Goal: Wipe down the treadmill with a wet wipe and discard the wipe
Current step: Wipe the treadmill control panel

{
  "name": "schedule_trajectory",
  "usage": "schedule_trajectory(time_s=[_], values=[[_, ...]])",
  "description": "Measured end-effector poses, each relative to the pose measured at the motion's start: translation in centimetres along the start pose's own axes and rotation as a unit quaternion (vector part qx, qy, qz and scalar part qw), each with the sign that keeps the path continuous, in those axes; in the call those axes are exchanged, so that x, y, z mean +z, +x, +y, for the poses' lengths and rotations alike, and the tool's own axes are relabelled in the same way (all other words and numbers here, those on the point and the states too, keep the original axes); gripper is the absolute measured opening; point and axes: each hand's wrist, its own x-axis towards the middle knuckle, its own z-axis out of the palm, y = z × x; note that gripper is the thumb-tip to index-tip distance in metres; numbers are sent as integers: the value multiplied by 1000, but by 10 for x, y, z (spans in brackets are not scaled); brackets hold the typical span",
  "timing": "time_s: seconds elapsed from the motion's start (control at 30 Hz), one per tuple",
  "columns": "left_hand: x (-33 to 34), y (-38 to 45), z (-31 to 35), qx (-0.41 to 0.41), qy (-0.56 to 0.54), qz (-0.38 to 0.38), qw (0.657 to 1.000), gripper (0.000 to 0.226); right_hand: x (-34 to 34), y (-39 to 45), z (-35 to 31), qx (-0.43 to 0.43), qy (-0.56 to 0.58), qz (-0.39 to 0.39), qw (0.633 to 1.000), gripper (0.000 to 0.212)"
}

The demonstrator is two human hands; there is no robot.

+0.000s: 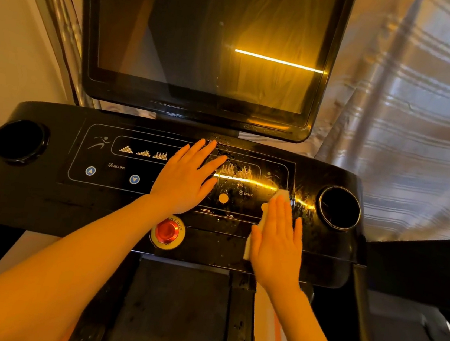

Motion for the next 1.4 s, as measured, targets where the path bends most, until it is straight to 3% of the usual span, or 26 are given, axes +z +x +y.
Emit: schedule_trajectory(time_s=[0.13,0.3,0.4,0.57,0.67,0.83,0.93,1.2,1.3,1.4], values=[[1,0,0,-1,0,2,1000,53,2,13,-8,72,5,8,997,65],[2,1,0,-3,-2,0,1000,53,6,21,-61,-11,-1,5,1000,69],[-1,-1,-5,21,-2,-18,1000,55,5,16,-52,-9,-17,15,1000,68],[-6,-30,-39,-16,0,19,1000,58,5,-5,2,127,2,38,991,64],[-5,-43,-50,-60,4,15,998,58,7,-9,-8,202,34,54,977,68],[-2,-45,-49,-77,-11,17,997,57,14,-18,-88,106,0,39,994,69],[-1,-45,-51,-74,-17,21,997,56,19,-21,-110,104,-2,41,994,73],[-3,-46,-49,-69,-38,38,996,55,17,-36,-63,376,14,42,926,81],[-3,-45,-49,-70,-35,36,996,55,16,-34,-90,350,30,41,935,80],[-3,-46,-48,-72,-30,36,996,55,24,-45,-135,228,-12,37,973,79]])
